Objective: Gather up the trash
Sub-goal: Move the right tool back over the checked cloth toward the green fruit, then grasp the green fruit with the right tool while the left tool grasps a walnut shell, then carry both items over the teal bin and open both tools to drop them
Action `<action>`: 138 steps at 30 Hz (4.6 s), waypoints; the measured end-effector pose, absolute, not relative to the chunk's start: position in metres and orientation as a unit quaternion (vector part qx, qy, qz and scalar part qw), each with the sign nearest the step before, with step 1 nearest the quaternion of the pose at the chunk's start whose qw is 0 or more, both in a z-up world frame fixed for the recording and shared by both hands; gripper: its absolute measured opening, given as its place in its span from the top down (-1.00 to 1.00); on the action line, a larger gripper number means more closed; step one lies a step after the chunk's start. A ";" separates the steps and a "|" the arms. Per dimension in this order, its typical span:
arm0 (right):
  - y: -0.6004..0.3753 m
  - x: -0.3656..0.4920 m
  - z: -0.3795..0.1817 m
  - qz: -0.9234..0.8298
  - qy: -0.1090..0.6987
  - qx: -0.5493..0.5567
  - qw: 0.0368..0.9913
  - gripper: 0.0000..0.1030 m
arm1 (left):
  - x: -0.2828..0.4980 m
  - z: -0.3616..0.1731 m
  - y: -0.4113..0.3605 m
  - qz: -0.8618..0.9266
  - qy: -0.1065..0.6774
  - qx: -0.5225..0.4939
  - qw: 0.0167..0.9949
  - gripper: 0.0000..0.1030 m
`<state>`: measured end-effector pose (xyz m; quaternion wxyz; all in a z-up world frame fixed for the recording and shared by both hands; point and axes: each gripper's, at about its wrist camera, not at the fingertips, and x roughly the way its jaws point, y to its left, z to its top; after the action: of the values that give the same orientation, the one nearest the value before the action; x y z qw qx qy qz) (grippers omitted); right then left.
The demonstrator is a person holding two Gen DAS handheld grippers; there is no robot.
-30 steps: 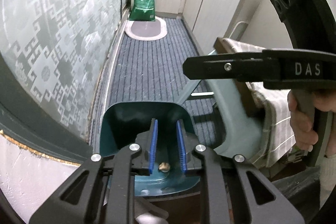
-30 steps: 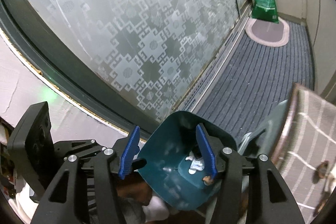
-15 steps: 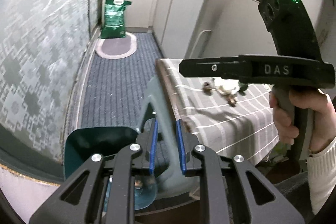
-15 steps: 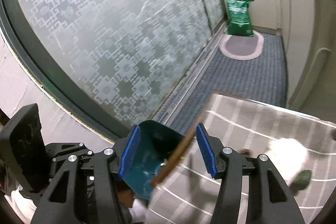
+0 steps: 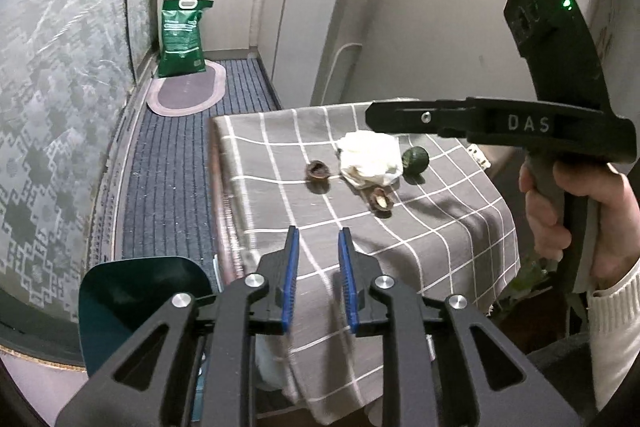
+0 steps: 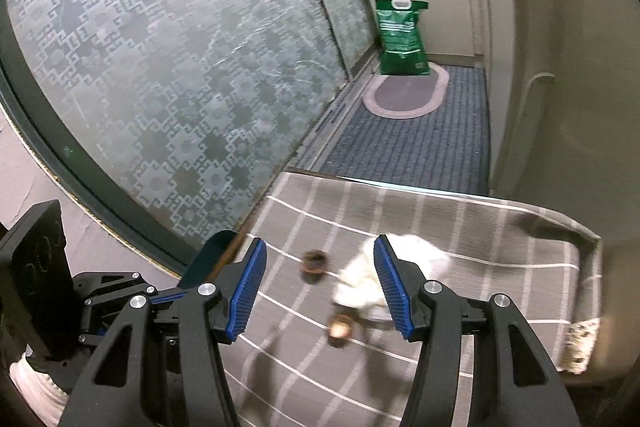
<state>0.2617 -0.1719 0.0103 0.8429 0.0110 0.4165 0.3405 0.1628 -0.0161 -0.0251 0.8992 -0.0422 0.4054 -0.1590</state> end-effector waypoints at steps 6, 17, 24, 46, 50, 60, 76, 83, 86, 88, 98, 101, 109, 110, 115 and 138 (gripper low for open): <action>-0.197 0.263 0.005 0.323 0.414 -0.006 0.851 -0.09 | 0.172 -0.035 -0.043 -0.172 0.417 -0.032 0.892 0.46; -0.224 0.261 -0.018 0.304 0.420 -0.074 0.852 -0.06 | 0.186 -0.047 -0.074 -0.181 0.426 -0.022 0.886 0.29; -0.236 0.259 -0.023 0.311 0.422 -0.081 0.848 0.05 | 0.196 -0.052 -0.087 -0.170 0.422 -0.016 0.890 0.19; -0.211 0.257 -0.038 0.316 0.412 -0.159 0.839 0.16 | 0.203 -0.049 -0.082 -0.133 0.411 -0.016 0.902 0.59; -0.205 0.258 -0.039 0.311 0.412 -0.162 0.841 0.20 | 0.200 -0.045 -0.073 -0.135 0.409 -0.028 0.902 0.59; -0.198 0.261 -0.031 0.298 0.420 -0.163 0.842 0.48 | 0.193 -0.036 -0.055 -0.131 0.400 -0.037 0.907 0.58; -0.145 0.238 0.002 0.329 0.389 -0.178 0.842 0.48 | 0.172 -0.015 -0.002 -0.106 0.376 -0.061 0.919 0.58; -0.111 0.232 0.008 0.350 0.379 -0.181 0.837 0.48 | 0.162 -0.013 0.033 -0.085 0.375 -0.080 0.920 0.58; -0.092 0.229 0.010 0.361 0.377 -0.182 0.833 0.48 | 0.156 -0.014 0.045 -0.077 0.374 -0.083 0.920 0.58; -0.079 0.227 0.010 0.369 0.375 -0.185 0.830 0.48 | 0.155 -0.015 0.054 -0.071 0.375 -0.086 0.920 0.58; -0.023 0.212 0.010 0.405 0.372 -0.196 0.812 0.48 | 0.140 -0.031 0.105 -0.035 0.403 -0.093 0.910 0.58; -0.010 0.210 0.008 0.410 0.377 -0.199 0.806 0.48 | 0.138 -0.043 0.115 -0.029 0.425 -0.094 0.900 0.58; 0.017 0.208 -0.004 0.415 0.397 -0.208 0.792 0.48 | 0.135 -0.071 0.123 -0.024 0.466 -0.078 0.881 0.58; 0.019 0.207 -0.005 0.416 0.398 -0.208 0.791 0.48 | 0.135 -0.073 0.125 -0.022 0.469 -0.077 0.879 0.58; 0.033 0.204 -0.009 0.422 0.402 -0.212 0.784 0.48 | 0.134 -0.084 0.136 -0.011 0.483 -0.077 0.872 0.58; 0.097 0.192 -0.065 0.429 0.464 -0.237 0.737 0.48 | 0.109 -0.066 0.185 0.044 0.457 -0.093 0.884 0.54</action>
<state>0.1917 0.0971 -0.0653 0.7373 -0.2373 0.4643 0.4295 0.1085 0.1850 -0.0659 0.8836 -0.0929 0.4568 0.0443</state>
